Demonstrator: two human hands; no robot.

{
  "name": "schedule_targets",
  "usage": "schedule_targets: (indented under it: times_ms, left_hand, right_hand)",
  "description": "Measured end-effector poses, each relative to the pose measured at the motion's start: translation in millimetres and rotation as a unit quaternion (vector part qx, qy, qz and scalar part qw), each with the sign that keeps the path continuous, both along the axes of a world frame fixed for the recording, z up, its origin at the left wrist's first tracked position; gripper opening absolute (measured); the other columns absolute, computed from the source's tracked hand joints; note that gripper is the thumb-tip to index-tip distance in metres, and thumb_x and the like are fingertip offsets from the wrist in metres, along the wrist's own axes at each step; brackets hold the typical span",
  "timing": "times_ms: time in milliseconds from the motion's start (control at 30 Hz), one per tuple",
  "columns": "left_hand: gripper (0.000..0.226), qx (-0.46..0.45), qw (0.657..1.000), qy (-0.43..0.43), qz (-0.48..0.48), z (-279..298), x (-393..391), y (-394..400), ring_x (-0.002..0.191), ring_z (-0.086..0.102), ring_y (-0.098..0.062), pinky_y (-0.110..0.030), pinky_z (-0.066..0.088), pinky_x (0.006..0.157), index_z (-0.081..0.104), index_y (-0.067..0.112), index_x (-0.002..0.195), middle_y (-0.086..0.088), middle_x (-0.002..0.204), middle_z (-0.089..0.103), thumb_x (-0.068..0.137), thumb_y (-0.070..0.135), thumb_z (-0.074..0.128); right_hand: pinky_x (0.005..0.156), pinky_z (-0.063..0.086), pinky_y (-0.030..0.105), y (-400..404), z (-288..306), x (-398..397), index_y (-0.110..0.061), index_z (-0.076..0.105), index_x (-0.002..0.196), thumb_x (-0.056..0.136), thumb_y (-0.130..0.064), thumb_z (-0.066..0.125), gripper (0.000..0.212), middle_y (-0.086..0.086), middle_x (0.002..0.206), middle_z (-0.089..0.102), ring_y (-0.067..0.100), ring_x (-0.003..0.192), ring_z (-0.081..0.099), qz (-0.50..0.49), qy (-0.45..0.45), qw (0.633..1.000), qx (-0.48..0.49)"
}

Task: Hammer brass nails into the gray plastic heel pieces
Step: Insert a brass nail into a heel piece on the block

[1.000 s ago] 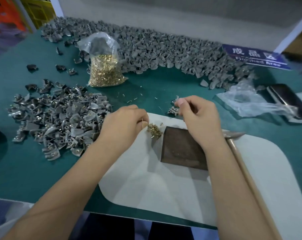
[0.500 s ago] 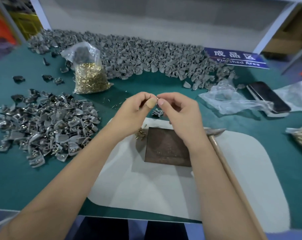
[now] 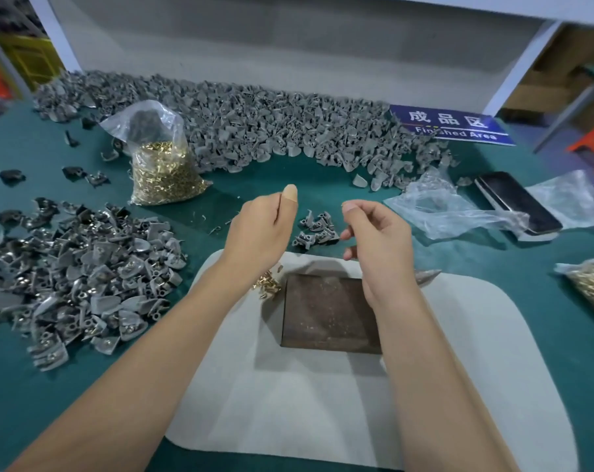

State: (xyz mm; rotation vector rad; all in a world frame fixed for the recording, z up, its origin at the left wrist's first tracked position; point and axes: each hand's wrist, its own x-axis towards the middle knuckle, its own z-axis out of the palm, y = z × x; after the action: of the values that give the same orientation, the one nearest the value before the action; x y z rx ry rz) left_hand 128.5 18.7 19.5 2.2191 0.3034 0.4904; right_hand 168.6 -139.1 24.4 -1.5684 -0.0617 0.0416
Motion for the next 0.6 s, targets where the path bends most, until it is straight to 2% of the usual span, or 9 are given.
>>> schedule_targets:
  times_ms: [67,133,200,267,333,433,600]
  left_hand:
    - [0.059,0.047,0.999,0.014,0.006,-1.6,3.0,0.6,0.050,0.031,-0.026,-0.038,0.023,0.051,0.030,0.010,0.059,-0.002,0.050,0.031,0.109,0.041,0.035]
    - [0.056,0.080,0.997,0.015,0.004,-8.6,0.9,1.9,0.051,0.037,-0.025,-0.038,0.029,0.051,0.035,0.014,0.059,-0.001,0.051,0.039,0.107,0.043,0.038]
    - [0.042,0.146,0.989,0.004,-0.020,-16.1,-5.4,5.2,0.068,0.052,-0.018,-0.036,0.042,0.060,0.054,0.021,0.073,0.005,0.069,0.059,0.103,0.048,0.042]
    - [0.014,0.154,0.984,-0.017,-0.084,-18.1,-10.1,11.0,0.090,0.052,-0.007,-0.033,0.046,0.075,0.067,0.033,0.099,0.016,0.095,0.064,0.099,0.041,0.055]
    - [0.021,0.163,0.975,-0.014,-0.151,-18.8,-10.3,16.5,0.104,0.051,-0.010,-0.034,0.048,0.087,0.071,0.030,0.115,0.014,0.107,0.063,0.095,0.032,0.067]
    - [0.024,0.210,0.961,0.001,-0.180,-20.0,-8.1,20.0,0.106,0.052,-0.018,-0.040,0.048,0.090,0.075,0.026,0.114,0.007,0.107,0.064,0.090,0.031,0.075]
    - [0.018,0.214,0.961,-0.028,-0.173,-19.7,-7.2,21.2,0.105,0.052,-0.020,-0.043,0.047,0.088,0.079,0.021,0.107,0.006,0.102,0.065,0.089,0.026,0.076]
  right_hand:
    - [0.048,0.045,0.024,-0.4,0.0,0.2,-0.020,0.072,0.087,0.098,-0.018,0.068,0.012,-0.016,0.066,0.064,0.004,0.062,0.057,0.004,0.004,1.000,-0.002]
    - [0.047,0.045,0.023,0.2,-0.6,0.9,-0.019,0.072,0.088,0.098,-0.018,0.068,0.010,-0.016,0.067,0.065,0.005,0.064,0.058,0.006,0.005,1.000,-0.010]
    - [0.047,0.045,0.023,1.4,-0.8,1.4,-0.019,0.073,0.088,0.097,-0.017,0.068,0.010,-0.016,0.068,0.065,0.006,0.066,0.058,0.005,0.008,1.000,-0.018]
    - [0.047,0.046,0.023,1.3,-2.1,2.4,-0.021,0.073,0.087,0.097,-0.017,0.068,0.012,-0.015,0.069,0.066,0.007,0.067,0.059,0.005,0.009,1.000,-0.027]
    - [0.048,0.047,0.024,1.3,-3.4,1.9,-0.022,0.073,0.086,0.097,-0.017,0.068,0.013,-0.015,0.068,0.065,0.007,0.067,0.059,0.009,0.009,0.999,-0.038]
    - [0.047,0.047,0.024,3.9,-2.4,-0.4,-0.024,0.073,0.084,0.097,-0.017,0.068,0.015,-0.014,0.067,0.064,0.007,0.066,0.057,0.015,0.004,0.999,-0.047]
    - [0.047,0.046,0.022,2.6,0.2,-2.5,-0.022,0.073,0.084,0.097,-0.015,0.068,0.015,-0.013,0.067,0.063,0.007,0.066,0.056,0.025,-0.004,0.999,-0.046]
